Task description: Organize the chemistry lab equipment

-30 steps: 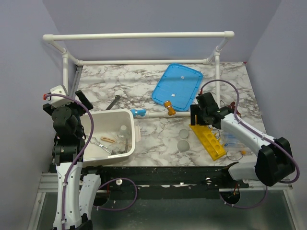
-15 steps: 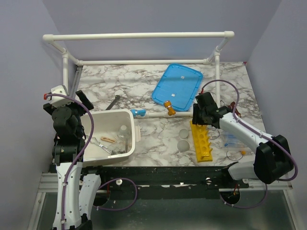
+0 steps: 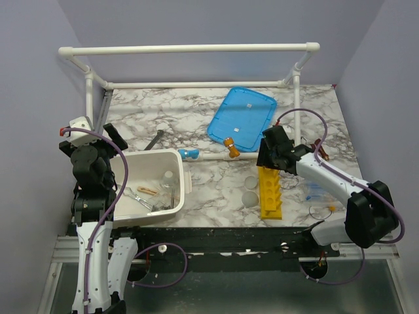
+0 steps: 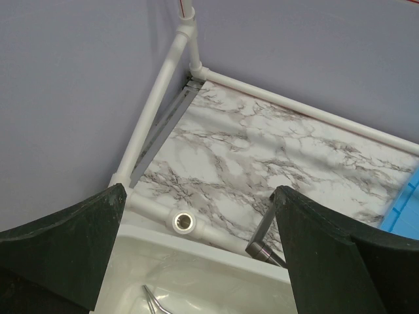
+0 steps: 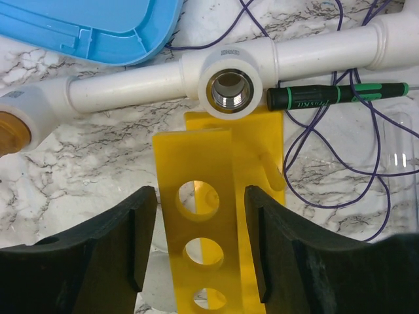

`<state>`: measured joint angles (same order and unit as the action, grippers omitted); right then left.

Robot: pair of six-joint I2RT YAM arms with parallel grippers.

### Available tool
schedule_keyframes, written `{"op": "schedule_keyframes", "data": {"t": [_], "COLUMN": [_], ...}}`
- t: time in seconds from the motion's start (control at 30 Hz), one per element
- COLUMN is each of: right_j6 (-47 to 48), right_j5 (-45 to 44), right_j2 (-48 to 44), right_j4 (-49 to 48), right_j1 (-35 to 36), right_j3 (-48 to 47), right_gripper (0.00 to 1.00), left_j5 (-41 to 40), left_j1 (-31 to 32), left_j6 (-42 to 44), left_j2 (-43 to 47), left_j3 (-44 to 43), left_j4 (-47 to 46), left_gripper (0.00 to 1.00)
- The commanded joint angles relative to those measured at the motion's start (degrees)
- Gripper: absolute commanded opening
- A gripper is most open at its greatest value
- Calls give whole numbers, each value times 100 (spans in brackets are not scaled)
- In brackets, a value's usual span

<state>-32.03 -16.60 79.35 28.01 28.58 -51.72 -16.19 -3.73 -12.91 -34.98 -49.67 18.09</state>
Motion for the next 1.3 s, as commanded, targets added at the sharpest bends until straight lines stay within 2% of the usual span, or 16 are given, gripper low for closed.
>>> {"op": "schedule_keyframes", "data": {"t": [0.0, 0.13, 0.23, 0.37, 0.5, 0.7, 0.8, 0.97, 1.27], "right_j6": [-174, 29, 111, 149, 81, -425, -426, -349, -342], "right_j5": [-135, -416, -501, -548, -747, -1030, -391, -113, 745], "right_j2": [-100, -333, -507, -753, -1082, -1415, -1242, -683, -456], "right_j4": [80, 264, 337, 441, 425, 341, 127, 389, 654], "right_j1": [56, 2, -314, -1133, -2156, -3466, -4109, -4246, -4238], "right_j3": [-242, -475, -575, -527, -323, 283, 657, 811, 873], "right_gripper": [68, 76, 80, 87, 99, 100, 100, 100, 100], "left_j5": [47, 45, 40, 6, -3, -54, 8, 22, -95], "left_j1": [19, 26, 30, 53, 111, 344, 588, 863, 1210], "left_j6": [-10, -10, -10, -4, 7, 16, 7, 3, 92], "left_j2": [66, 80, 86, 118, 119, 66, 15, -56, -61], "left_j3": [80, 80, 80, 88, 97, 110, 115, 124, 98], "left_j4": [-82, -81, -86, -85, -102, -112, -117, -106, -104], "left_gripper": [99, 99, 99, 99, 99, 99, 99, 99, 99]}}
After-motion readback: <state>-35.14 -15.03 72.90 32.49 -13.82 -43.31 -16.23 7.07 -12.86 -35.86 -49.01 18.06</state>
